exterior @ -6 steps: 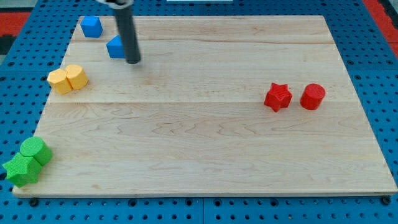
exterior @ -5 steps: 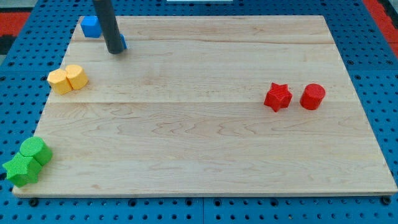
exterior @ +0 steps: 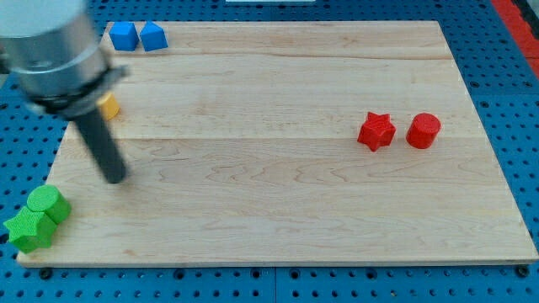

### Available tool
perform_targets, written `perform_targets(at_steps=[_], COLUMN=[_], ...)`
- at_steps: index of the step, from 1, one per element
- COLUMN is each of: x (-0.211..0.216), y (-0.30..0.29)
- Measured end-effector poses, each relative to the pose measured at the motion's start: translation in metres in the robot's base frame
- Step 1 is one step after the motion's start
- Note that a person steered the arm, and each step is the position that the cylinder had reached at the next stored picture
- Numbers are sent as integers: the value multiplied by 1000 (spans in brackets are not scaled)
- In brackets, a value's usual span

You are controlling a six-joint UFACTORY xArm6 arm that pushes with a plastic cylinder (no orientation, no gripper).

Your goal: Slide the yellow heart towards the blue cube

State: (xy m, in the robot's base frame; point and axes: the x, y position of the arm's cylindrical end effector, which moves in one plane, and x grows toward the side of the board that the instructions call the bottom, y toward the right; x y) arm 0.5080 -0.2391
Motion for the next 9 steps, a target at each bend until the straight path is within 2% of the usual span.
perform_targets(at_steps=[1, 3, 4, 7, 9], x=[-14, -71, -92, -135, -208], y=[-65, -57, -45, 47, 43])
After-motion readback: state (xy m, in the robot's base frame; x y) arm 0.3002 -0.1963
